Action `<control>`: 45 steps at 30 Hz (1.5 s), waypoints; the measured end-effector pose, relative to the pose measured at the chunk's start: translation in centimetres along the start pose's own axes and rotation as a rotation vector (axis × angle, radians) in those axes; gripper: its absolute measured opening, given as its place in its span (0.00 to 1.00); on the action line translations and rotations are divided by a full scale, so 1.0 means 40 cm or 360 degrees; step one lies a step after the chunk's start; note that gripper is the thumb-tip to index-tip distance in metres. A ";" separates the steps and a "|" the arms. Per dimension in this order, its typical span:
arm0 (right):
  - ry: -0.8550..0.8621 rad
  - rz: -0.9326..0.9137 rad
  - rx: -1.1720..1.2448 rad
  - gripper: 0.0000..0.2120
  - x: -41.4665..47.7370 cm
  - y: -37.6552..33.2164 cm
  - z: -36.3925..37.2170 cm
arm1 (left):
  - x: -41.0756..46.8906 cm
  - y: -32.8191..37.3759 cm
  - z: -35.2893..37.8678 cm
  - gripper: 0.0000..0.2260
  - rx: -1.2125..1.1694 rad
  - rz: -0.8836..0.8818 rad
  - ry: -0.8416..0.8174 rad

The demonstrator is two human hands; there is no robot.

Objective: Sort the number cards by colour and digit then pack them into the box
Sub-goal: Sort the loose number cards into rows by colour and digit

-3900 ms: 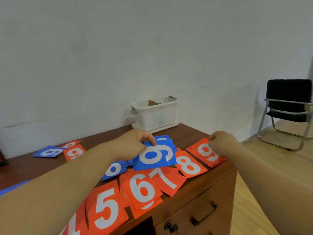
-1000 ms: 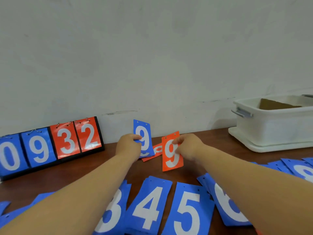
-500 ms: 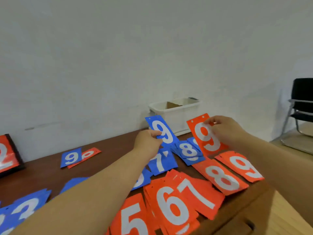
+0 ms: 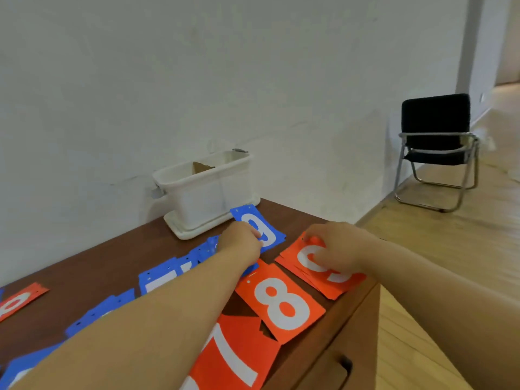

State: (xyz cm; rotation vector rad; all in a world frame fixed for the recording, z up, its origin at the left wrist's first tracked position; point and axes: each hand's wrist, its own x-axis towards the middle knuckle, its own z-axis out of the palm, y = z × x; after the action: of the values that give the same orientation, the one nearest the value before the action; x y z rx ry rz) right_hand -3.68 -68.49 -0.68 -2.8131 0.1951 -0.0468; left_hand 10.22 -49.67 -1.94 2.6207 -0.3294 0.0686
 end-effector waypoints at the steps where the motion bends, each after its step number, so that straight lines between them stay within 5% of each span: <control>1: -0.0004 0.0015 -0.0061 0.22 0.003 0.002 0.000 | 0.002 0.008 0.001 0.11 0.0185 -0.0010 -0.0004; 4: 0.0013 0.0026 -0.0100 0.24 0.004 -0.010 -0.014 | -0.009 0.028 -0.017 0.15 0.0515 -0.0044 -0.0004; 11: 0.0244 -0.0164 0.0204 0.19 0.000 -0.157 -0.008 | -0.062 -0.083 -0.127 0.17 0.0237 -0.0057 0.0053; 17: 0.0108 -0.0506 0.0303 0.20 0.020 -0.463 0.019 | -0.189 -0.390 -0.408 0.26 0.0166 -0.0295 0.0213; 23: -0.0184 -0.0744 0.0341 0.23 0.070 -0.809 0.107 | -0.322 -0.752 -0.584 0.22 0.0218 -0.0675 0.0368; 32: -0.0391 -0.0944 -0.0147 0.24 0.243 -1.189 0.317 | -0.282 -1.073 -0.636 0.30 0.0434 -0.1082 0.0135; 40: -0.0464 -0.0959 -0.0448 0.25 0.348 -1.269 0.431 | -0.223 -1.150 -0.637 0.32 0.0566 -0.0943 -0.0198; 45: -0.0454 -0.0957 -0.0325 0.22 0.346 -1.219 0.376 | -0.269 -1.095 -0.697 0.22 0.0650 -0.0756 -0.0345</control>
State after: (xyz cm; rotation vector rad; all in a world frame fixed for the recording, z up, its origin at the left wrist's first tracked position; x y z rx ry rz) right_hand 17.14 -19.90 0.67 -2.9238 -0.7477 0.2489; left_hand 10.79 3.27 0.81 3.0420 0.2721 -0.3440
